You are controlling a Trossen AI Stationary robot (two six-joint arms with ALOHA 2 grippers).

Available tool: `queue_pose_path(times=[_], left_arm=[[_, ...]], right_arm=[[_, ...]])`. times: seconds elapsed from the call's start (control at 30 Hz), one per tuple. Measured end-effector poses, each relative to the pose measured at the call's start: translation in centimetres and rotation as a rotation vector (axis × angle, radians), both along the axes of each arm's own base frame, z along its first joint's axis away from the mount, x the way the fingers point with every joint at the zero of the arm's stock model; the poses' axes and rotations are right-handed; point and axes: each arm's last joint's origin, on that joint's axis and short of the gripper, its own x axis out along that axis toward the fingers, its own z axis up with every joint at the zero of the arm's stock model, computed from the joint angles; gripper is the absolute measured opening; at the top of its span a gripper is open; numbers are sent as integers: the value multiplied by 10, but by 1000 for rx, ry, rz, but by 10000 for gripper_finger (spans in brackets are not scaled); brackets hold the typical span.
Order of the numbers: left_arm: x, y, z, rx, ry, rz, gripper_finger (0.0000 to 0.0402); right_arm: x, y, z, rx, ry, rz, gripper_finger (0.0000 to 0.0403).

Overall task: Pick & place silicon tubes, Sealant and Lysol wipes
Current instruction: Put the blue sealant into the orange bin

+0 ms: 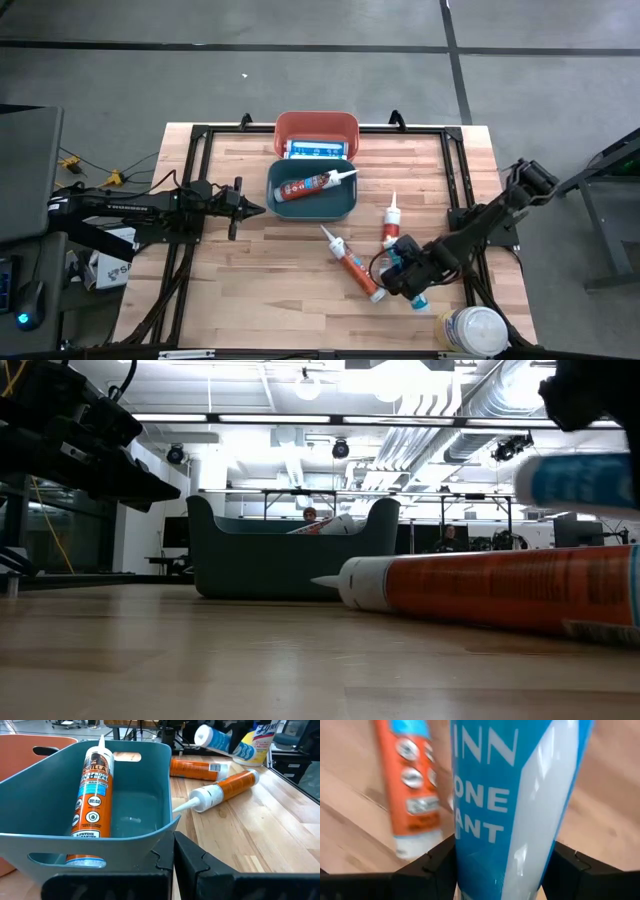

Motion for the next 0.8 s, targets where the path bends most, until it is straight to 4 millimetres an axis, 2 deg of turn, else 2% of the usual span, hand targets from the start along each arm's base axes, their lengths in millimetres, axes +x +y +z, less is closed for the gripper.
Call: queue_pose_path(times=[0.2,0.43,0.63,0.8], left_arm=[[0,0,0,0,0,0,0],[0,0,0,0,0,1,0],[0,0,0,0,0,1,0],[0,0,0,0,0,1,0]], right_arm=[[1,-7,14,-190,-178,97,212],[20,-11,26,-487,-399,242,212],[33,-24,33,-779,-421,319,211],[49,-40,40,-880,-413,367,211]])
